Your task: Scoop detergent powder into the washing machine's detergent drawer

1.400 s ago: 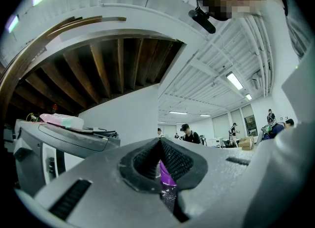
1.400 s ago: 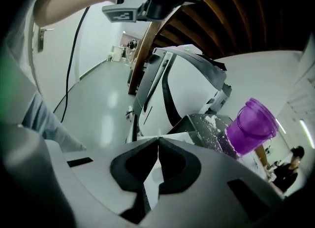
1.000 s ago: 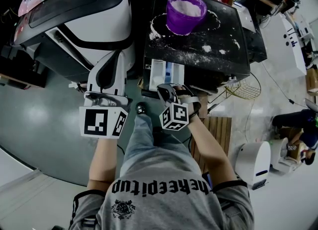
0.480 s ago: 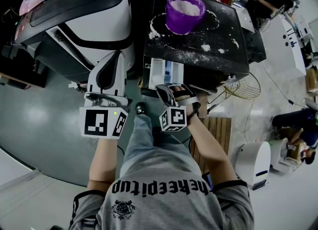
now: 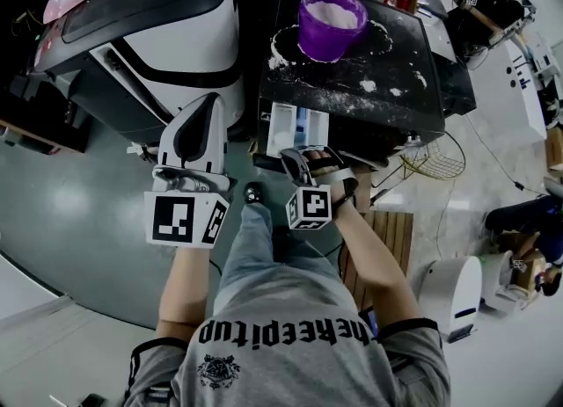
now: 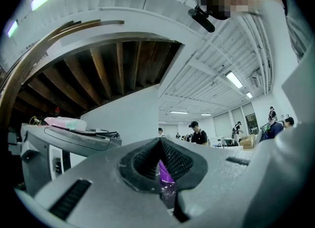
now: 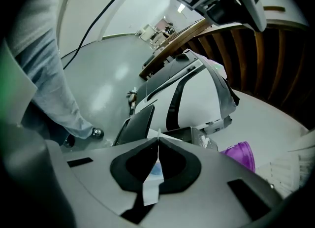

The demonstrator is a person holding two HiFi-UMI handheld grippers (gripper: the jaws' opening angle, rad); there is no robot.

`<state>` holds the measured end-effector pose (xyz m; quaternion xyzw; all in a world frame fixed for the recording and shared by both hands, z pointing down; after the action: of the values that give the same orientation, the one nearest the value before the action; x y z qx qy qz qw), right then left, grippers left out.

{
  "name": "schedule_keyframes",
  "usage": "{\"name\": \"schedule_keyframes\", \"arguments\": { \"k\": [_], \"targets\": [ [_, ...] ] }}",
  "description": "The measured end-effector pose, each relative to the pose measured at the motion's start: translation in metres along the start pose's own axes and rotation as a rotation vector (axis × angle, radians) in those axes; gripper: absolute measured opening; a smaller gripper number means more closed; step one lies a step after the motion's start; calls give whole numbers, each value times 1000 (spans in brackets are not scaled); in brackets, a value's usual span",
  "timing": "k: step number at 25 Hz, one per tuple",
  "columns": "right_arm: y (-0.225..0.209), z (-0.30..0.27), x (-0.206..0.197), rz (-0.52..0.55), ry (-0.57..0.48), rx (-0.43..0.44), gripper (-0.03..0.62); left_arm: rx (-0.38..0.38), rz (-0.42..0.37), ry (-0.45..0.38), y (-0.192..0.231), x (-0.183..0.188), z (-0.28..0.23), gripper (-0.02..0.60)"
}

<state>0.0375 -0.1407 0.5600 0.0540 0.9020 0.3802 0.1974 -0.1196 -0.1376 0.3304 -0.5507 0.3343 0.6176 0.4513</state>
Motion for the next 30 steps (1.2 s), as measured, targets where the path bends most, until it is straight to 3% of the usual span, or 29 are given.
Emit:
{"name": "schedule_keyframes", "arguments": {
  "k": [5, 17, 24, 30],
  "targets": [
    [-1, 2, -1, -88, -8, 8, 5, 1, -7, 12, -2, 0, 3, 5],
    [-38, 12, -3, -783, -61, 11, 5, -87, -11, -4, 10, 10, -16, 5],
    [-57, 26, 0, -1190, -129, -114, 5, -159, -21, -12, 36, 20, -15, 5],
    [-74, 46, 13, -1347, -199, -240, 5, -209, -10, -22, 52, 25, -9, 5]
  ]
}}
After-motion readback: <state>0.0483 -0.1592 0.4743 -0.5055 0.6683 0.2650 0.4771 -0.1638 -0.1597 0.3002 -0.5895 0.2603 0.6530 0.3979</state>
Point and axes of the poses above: the fingertips, and each gripper's own axes: z backward along the fingers, y to its left, x out of its top, the point moved 7 cm from there along z, backward along the fingers, and after that the axes turned 5 degrees about -z, right-handed, at the moved point
